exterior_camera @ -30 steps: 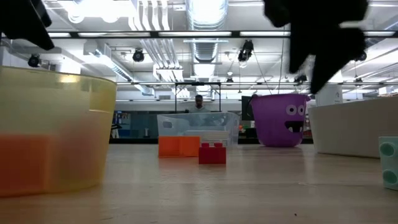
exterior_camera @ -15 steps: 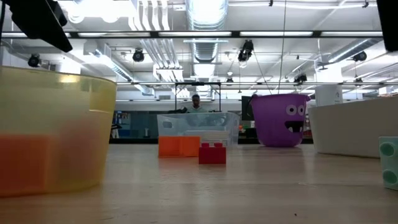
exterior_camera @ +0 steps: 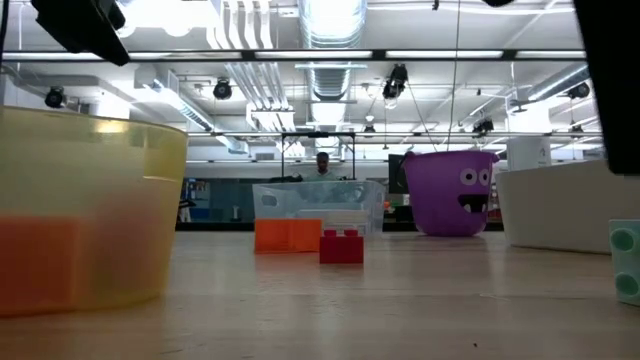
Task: Pick & Place Toys
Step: Put the white game piece into the yellow bin
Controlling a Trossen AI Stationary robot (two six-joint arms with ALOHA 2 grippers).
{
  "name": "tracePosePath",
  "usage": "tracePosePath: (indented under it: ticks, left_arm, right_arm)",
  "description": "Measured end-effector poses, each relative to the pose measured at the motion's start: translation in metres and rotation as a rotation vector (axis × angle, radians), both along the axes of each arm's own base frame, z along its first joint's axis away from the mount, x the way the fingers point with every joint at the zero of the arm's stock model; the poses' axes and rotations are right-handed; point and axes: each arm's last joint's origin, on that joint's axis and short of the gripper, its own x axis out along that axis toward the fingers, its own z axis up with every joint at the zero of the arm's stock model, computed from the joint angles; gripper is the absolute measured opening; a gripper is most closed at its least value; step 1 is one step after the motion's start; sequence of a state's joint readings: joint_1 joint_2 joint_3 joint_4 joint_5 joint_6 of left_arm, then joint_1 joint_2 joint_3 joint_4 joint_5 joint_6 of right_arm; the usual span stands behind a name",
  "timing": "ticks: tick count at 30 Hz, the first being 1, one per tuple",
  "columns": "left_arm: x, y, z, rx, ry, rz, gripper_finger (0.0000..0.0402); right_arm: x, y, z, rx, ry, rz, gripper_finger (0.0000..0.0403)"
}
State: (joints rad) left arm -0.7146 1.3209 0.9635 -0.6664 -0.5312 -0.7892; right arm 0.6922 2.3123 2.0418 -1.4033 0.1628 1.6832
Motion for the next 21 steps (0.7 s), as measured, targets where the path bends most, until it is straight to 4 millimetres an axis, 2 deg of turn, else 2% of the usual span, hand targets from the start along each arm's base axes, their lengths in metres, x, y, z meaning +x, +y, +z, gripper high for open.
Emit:
tracePosePath:
  ticks: [9, 21]
  left_arm:
    - [0.001, 0.001, 0.0, 0.022, 0.002, -0.02, 0.0229]
    - [0.001, 0.001, 0.0, 0.02, 0.0, -0.017, 0.0229]
  right_arm:
    - [-0.006, 0.002, -0.015, -0.006, 0.053, -0.004, 0.0363]
    - [0.001, -0.006, -0.027, 0.012, 0.051, 0.056, 0.0363]
